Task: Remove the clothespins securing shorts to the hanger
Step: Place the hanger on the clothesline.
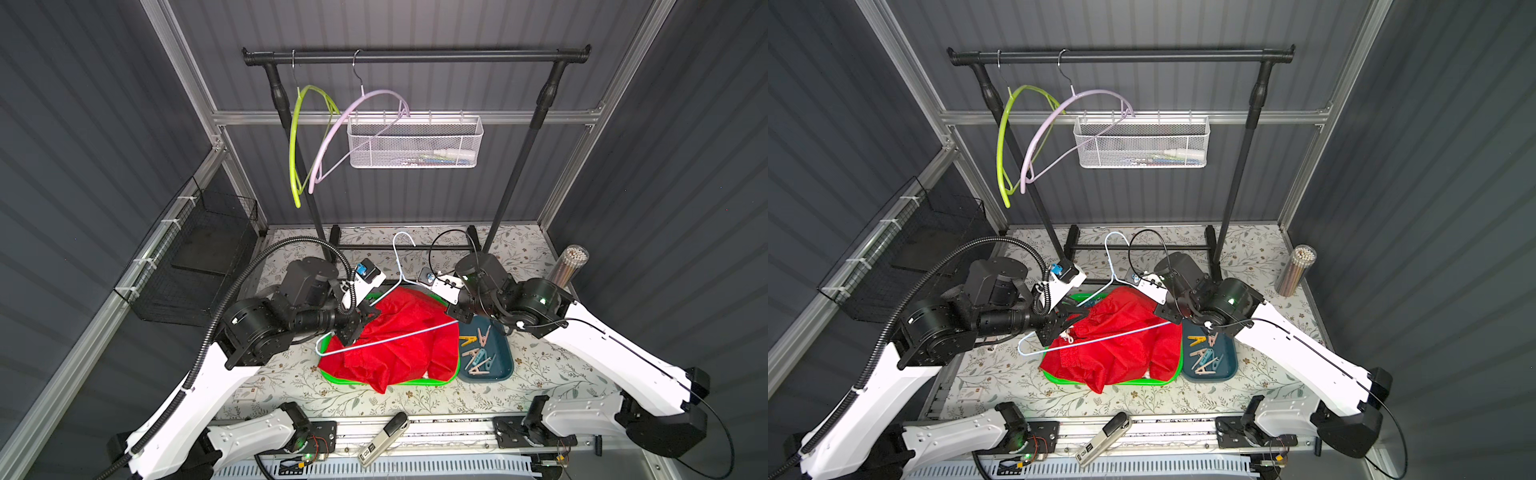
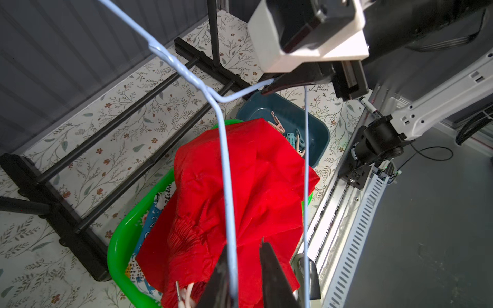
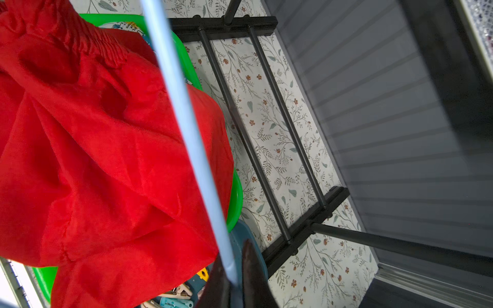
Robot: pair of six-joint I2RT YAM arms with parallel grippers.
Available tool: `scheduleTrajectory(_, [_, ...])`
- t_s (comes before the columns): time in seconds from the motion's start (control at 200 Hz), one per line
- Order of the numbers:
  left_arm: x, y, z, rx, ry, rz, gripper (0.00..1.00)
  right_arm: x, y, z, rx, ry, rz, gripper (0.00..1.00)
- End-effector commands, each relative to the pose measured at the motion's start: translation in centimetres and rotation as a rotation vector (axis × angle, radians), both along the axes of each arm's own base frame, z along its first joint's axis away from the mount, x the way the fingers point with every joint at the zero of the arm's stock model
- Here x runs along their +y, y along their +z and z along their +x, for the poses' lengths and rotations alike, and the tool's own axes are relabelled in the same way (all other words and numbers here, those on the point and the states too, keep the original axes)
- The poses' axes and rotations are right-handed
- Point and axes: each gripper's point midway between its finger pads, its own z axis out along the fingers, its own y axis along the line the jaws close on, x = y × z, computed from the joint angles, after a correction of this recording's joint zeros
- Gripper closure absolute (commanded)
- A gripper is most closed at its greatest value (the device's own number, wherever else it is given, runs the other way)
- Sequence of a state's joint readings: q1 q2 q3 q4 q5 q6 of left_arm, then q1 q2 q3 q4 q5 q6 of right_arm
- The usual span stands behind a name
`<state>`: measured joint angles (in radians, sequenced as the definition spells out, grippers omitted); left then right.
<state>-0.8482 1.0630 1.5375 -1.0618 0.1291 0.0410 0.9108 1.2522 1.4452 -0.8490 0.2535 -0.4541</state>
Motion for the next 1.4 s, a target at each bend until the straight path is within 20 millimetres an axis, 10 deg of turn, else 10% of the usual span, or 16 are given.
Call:
scheduleTrajectory(0.0, [-1.1,0.0,-1.0,0.063,-0.044,-0.037,0.69,0.0,3.0,1.7,-0.107,-0.077,0.113,1.00])
scheduleTrajectory(0.55, [-0.2,4.1,-0.4,0.120,0.119,-0.174,0.50,-2.0,6.6,1.6,-0.349,-0.078,0.179,1.00])
scheduleTrajectory(1.396, [1.9,5.5,-3.4,0.150,0.086,-0.203,0.62,-4.1,7.4,2.3,-0.445,-0.094,0.144,1.00])
